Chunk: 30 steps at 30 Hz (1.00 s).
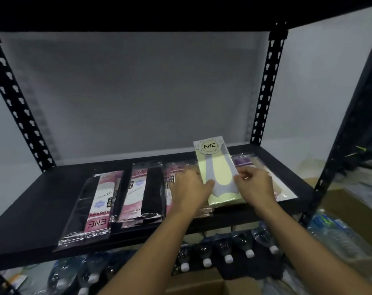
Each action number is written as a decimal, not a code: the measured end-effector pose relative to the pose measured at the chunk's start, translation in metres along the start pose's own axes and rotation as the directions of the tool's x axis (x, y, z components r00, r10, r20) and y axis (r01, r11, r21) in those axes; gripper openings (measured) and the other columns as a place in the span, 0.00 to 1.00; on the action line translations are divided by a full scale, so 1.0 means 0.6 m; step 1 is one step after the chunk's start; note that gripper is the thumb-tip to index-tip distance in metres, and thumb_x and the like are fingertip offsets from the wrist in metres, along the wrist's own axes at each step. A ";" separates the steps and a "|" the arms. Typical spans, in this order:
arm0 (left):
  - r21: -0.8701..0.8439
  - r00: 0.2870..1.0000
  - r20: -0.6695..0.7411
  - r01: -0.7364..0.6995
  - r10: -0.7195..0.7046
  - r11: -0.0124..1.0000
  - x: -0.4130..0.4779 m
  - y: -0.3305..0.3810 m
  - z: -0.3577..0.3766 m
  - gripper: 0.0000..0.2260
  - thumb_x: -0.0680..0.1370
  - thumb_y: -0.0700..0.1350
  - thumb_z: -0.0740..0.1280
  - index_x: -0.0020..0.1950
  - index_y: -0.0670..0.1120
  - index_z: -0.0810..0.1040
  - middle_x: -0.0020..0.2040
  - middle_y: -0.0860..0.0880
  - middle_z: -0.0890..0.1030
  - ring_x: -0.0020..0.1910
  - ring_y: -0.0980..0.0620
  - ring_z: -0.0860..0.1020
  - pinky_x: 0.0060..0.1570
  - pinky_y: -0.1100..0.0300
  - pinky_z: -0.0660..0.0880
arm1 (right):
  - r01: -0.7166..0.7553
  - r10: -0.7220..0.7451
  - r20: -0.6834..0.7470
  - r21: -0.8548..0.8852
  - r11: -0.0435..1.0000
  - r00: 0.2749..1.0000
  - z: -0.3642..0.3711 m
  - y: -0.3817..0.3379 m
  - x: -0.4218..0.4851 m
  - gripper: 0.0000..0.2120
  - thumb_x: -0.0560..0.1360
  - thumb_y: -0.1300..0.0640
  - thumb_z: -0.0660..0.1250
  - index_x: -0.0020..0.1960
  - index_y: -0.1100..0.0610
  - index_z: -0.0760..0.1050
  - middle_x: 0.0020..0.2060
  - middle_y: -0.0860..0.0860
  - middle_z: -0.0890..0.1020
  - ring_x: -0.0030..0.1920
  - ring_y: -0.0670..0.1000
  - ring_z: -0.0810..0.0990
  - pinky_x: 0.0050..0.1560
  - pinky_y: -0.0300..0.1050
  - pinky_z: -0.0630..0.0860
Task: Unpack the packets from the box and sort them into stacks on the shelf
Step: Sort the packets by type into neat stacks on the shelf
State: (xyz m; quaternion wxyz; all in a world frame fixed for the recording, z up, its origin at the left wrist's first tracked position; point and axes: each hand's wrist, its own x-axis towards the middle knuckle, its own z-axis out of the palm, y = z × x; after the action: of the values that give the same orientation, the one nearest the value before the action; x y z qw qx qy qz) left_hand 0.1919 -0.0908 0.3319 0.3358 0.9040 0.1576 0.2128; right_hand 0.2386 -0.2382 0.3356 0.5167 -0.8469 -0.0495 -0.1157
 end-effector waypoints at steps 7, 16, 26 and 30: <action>0.319 0.999 0.041 -0.018 0.005 0.947 0.041 0.025 0.055 0.14 0.73 0.56 0.69 0.51 0.47 0.78 0.57 0.49 0.78 0.63 0.47 0.67 0.60 0.48 0.63 | -0.043 0.049 0.053 -0.109 0.993 0.997 0.006 0.045 0.046 0.13 0.75 0.64 0.66 0.59 0.65 0.78 0.52 0.58 0.83 0.48 0.53 0.79 0.52 0.40 0.71; 0.589 0.989 0.143 -0.115 0.037 0.800 0.043 0.013 0.087 0.19 0.76 0.59 0.61 0.52 0.45 0.80 0.64 0.45 0.75 0.67 0.43 0.63 0.62 0.45 0.61 | -0.058 0.078 0.101 -0.185 0.981 0.992 0.026 0.080 0.048 0.10 0.76 0.65 0.64 0.50 0.71 0.79 0.48 0.64 0.83 0.50 0.60 0.80 0.50 0.47 0.75; 0.318 0.999 0.011 -0.054 0.053 0.947 0.028 0.004 0.025 0.18 0.76 0.59 0.64 0.58 0.47 0.79 0.63 0.48 0.76 0.66 0.46 0.68 0.63 0.47 0.62 | 0.075 -0.067 0.064 -0.145 0.987 0.996 0.026 0.068 0.034 0.15 0.73 0.55 0.69 0.57 0.61 0.80 0.54 0.57 0.82 0.59 0.60 0.76 0.58 0.55 0.76; 0.251 0.994 -0.103 -0.008 0.034 0.968 0.009 -0.054 -0.056 0.18 0.76 0.59 0.65 0.61 0.50 0.77 0.62 0.49 0.76 0.63 0.47 0.70 0.65 0.45 0.66 | 0.167 -0.157 0.084 -0.124 0.978 0.984 0.054 0.028 0.004 0.14 0.73 0.53 0.70 0.56 0.58 0.80 0.54 0.55 0.80 0.59 0.58 0.75 0.59 0.52 0.74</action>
State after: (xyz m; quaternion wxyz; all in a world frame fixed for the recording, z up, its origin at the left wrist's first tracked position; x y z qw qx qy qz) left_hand 0.1754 -0.0467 0.3347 0.2079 0.9281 0.1912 0.2426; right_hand 0.2490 -0.2173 0.3077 0.4469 -0.8756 -0.1299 -0.1290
